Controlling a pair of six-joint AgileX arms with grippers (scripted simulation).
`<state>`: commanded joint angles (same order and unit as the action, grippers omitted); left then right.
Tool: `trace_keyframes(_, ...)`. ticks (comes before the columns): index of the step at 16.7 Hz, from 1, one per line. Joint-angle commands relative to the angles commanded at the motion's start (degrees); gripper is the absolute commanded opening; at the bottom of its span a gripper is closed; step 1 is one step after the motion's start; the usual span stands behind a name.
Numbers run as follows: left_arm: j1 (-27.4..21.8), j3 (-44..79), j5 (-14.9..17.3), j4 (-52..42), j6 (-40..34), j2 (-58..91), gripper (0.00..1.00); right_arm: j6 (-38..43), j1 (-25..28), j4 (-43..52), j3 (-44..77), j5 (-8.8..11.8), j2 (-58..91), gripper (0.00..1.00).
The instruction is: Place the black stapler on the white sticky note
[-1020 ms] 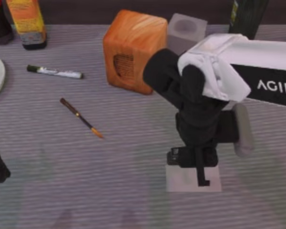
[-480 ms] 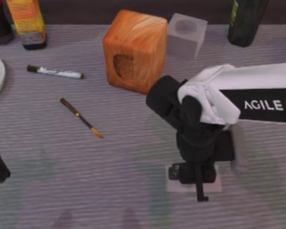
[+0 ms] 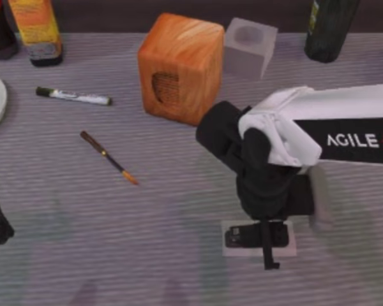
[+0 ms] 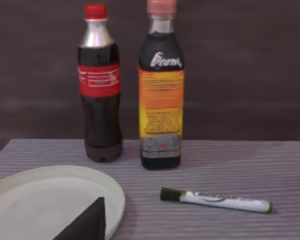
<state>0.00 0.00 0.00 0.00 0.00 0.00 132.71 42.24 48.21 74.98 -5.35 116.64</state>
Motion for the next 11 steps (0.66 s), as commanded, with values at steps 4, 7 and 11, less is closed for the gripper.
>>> trace_keyframes(4, 0.0, 0.0, 0.0, 0.0, 0.0, 0.0, 1.0, 0.0, 0.0, 0.0, 0.0, 0.0, 0.0, 0.9)
trace_keyframes(7, 0.0, 0.0, 0.0, 0.0, 0.0, 0.0, 1.0, 0.0, 0.0, 0.0, 0.0, 0.0, 0.0, 1.0)
trace_keyframes(11, 0.0, 0.0, 0.0, 0.0, 0.0, 0.0, 1.0, 0.0, 0.0, 0.0, 0.0, 0.0, 0.0, 1.0)
